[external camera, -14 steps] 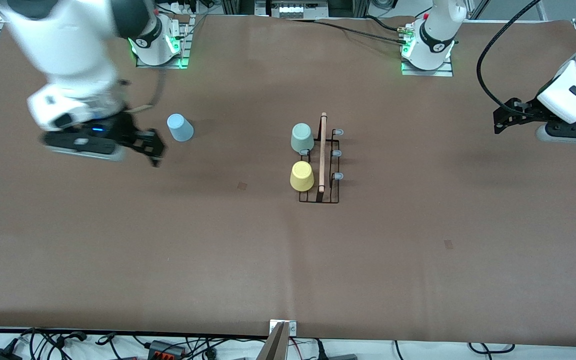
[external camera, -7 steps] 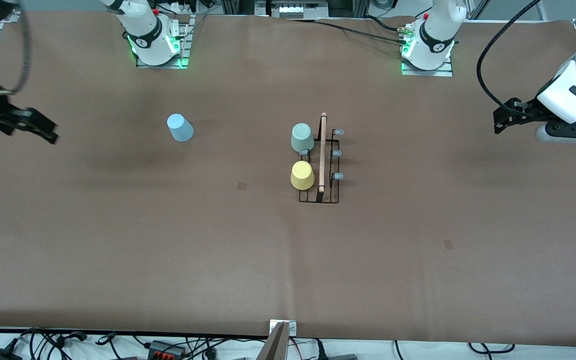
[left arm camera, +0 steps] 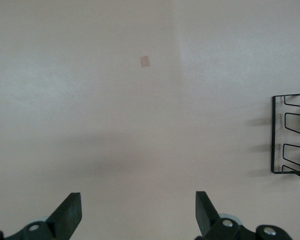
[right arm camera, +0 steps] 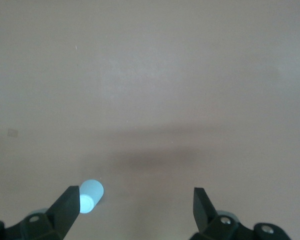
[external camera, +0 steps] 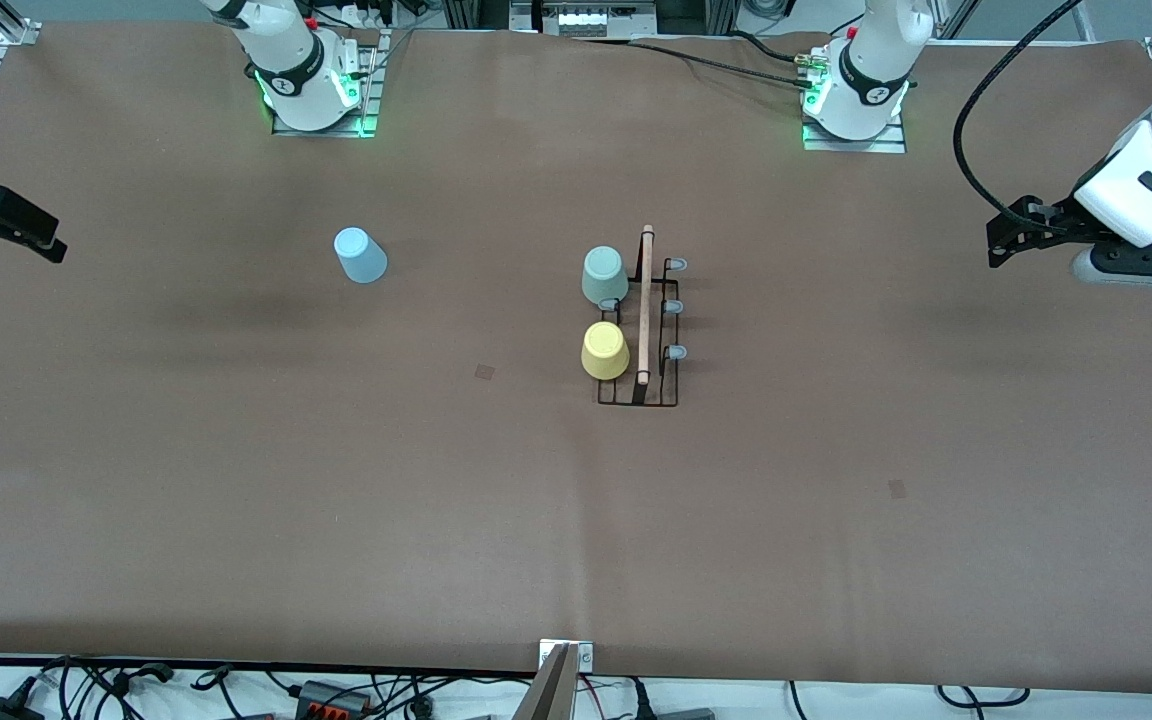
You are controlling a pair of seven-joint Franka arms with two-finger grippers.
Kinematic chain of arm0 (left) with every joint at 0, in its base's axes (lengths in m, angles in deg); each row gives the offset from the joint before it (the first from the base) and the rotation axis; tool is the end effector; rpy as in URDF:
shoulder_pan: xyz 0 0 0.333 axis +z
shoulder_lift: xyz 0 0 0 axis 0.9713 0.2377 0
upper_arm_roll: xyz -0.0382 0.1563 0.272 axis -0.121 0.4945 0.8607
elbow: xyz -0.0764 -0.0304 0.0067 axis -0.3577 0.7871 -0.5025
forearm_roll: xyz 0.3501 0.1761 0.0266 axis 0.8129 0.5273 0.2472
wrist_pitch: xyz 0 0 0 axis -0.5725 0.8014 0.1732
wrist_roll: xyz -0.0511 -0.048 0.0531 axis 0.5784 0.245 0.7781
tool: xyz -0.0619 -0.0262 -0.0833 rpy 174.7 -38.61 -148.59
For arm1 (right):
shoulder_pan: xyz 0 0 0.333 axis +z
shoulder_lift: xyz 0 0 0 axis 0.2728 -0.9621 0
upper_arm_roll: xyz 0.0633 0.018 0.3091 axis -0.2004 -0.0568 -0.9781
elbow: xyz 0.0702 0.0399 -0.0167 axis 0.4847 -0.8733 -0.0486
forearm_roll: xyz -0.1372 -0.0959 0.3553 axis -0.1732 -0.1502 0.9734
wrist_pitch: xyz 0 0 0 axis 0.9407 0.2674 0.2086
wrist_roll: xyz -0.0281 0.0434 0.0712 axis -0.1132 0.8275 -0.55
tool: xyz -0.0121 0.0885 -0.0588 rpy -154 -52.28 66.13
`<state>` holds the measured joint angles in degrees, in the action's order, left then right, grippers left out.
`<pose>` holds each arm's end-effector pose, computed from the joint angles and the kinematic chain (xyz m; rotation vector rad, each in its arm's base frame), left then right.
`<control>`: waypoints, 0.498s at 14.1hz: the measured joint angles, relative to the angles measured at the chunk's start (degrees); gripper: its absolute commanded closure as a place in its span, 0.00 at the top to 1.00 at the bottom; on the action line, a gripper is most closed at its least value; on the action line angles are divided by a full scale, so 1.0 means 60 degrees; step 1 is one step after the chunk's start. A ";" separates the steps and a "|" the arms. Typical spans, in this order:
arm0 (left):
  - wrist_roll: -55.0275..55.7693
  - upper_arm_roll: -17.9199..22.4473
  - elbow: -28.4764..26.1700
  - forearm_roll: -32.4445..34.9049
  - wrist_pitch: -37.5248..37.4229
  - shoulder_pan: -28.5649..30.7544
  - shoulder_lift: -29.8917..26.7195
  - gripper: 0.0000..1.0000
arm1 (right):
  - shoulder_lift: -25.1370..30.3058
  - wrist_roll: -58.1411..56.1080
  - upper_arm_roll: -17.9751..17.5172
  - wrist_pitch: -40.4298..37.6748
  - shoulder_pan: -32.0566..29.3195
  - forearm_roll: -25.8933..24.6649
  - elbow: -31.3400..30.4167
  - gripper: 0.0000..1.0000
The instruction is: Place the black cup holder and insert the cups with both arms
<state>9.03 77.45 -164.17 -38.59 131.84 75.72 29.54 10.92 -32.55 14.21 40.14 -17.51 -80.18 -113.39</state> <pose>0.5517 -0.0323 0.5899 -3.0864 0.1206 0.0232 0.5606 -0.0279 0.6250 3.0975 -0.0823 0.0132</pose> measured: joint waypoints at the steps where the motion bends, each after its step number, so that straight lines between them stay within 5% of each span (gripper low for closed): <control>1: 0.0000 0.0000 0.0000 0.0000 0.0000 0.0000 0.0000 1.00 | 0.0002 -0.0032 0.0004 -0.0062 -0.0006 0.0000 0.0033 1.00; 7: 0.0000 0.0000 0.0000 0.0000 -0.0001 0.0000 0.0000 1.00 | 0.0003 -0.0124 0.0032 -0.0131 -0.0073 0.0000 0.0064 1.00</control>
<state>9.03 77.45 -164.17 -38.59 131.83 75.72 29.54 10.94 -33.29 14.40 39.35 -17.94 -80.19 -113.00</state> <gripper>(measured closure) 0.000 0.000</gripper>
